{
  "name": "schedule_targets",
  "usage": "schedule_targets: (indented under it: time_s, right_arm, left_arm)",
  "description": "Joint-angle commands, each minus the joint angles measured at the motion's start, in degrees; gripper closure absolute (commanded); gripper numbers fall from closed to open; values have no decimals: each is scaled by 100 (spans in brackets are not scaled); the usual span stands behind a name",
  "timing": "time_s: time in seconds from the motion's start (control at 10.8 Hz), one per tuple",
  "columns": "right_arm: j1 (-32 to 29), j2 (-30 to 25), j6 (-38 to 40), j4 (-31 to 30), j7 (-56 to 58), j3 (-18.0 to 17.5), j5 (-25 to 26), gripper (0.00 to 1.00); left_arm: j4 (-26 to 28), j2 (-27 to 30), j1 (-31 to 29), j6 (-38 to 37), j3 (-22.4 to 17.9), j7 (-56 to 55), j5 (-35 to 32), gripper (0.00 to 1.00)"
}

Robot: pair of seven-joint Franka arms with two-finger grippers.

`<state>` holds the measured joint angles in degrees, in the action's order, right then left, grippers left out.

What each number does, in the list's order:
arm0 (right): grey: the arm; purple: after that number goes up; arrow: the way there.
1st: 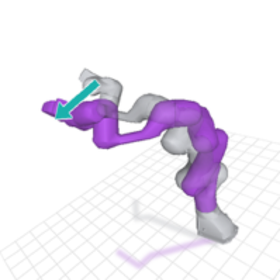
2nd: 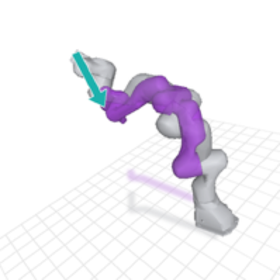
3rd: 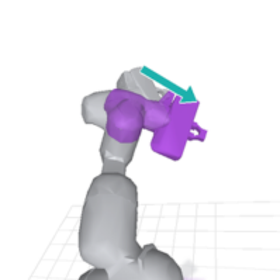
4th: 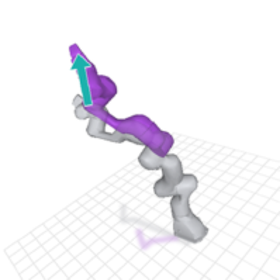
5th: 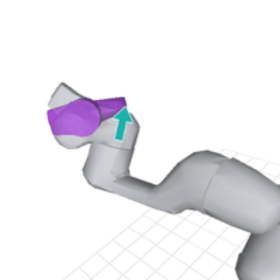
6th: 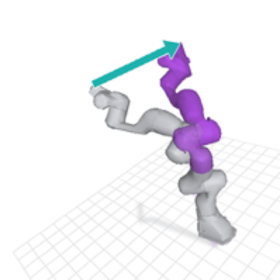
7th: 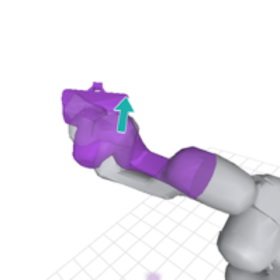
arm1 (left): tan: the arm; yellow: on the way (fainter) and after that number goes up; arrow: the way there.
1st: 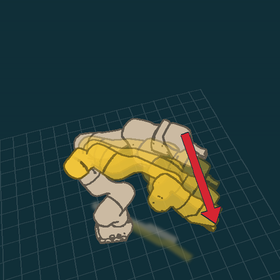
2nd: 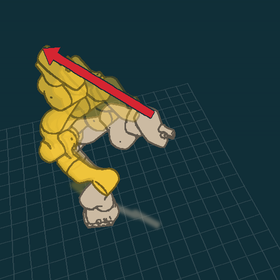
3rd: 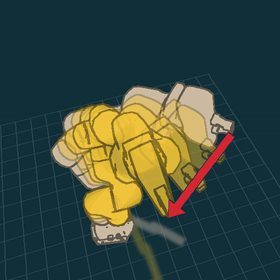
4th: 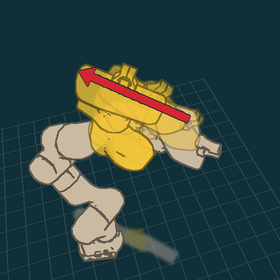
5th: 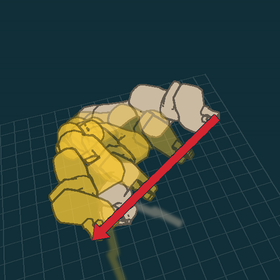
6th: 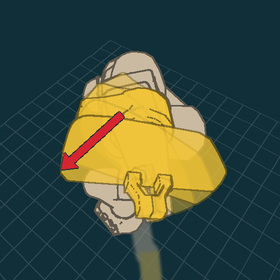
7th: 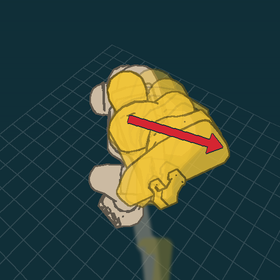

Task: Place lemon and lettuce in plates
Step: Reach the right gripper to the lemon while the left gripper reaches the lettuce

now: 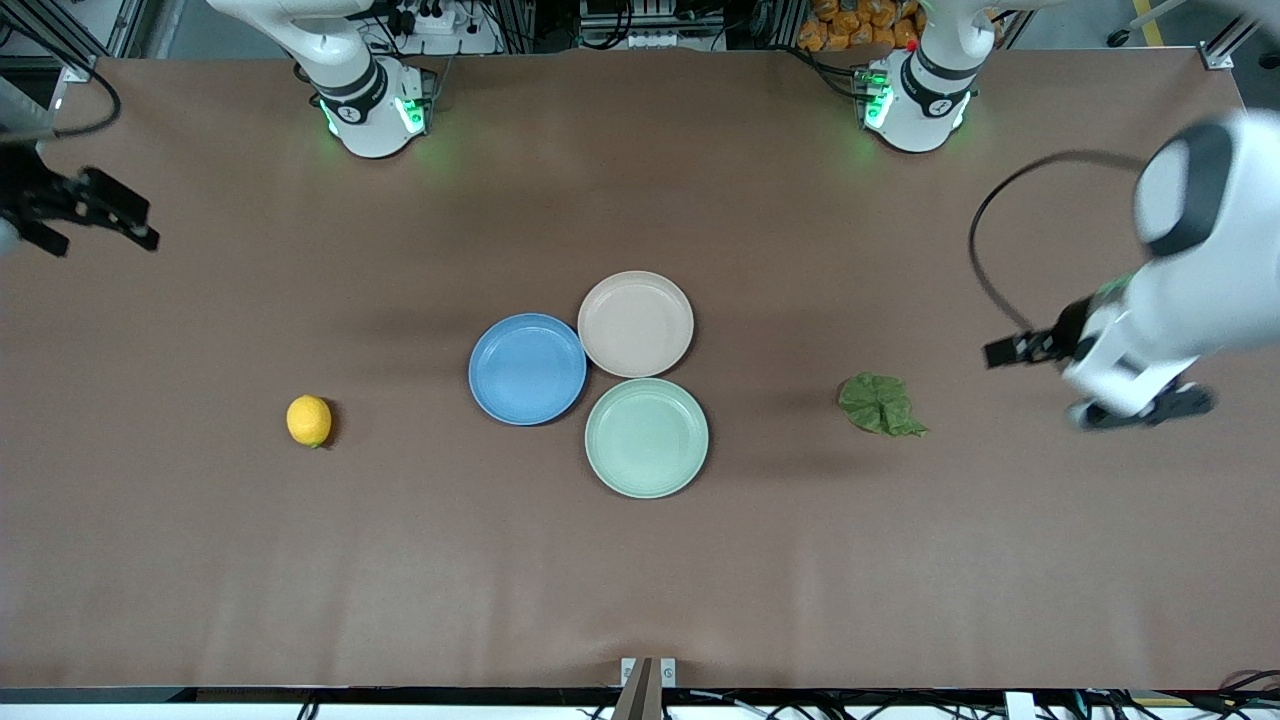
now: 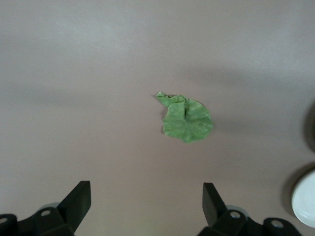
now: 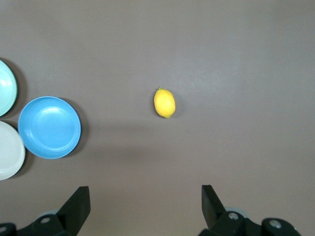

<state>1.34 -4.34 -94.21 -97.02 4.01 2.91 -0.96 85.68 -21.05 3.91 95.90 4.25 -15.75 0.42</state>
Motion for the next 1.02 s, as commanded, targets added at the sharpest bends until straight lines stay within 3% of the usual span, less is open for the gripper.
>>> schedule_targets:
  time_s: [0.0,0.37,0.74,0.93]
  right_arm:
    - [-55,29,-1086,-1034,82,-44,78,0]
    - [130,765,-3633,-2600,100,-44,96,0]
    - [191,1768,-4745,-2664,91,-36,858,0]
    - [191,2146,-5132,-2612,109,8,869,0]
  left_arm:
    - [-26,-609,136,452,15,116,63,0]
    - [467,-1225,372,1385,15,72,46,0]
    - [573,-1683,295,1782,32,125,63,0]
    - [582,-1823,312,1870,32,125,63,0]
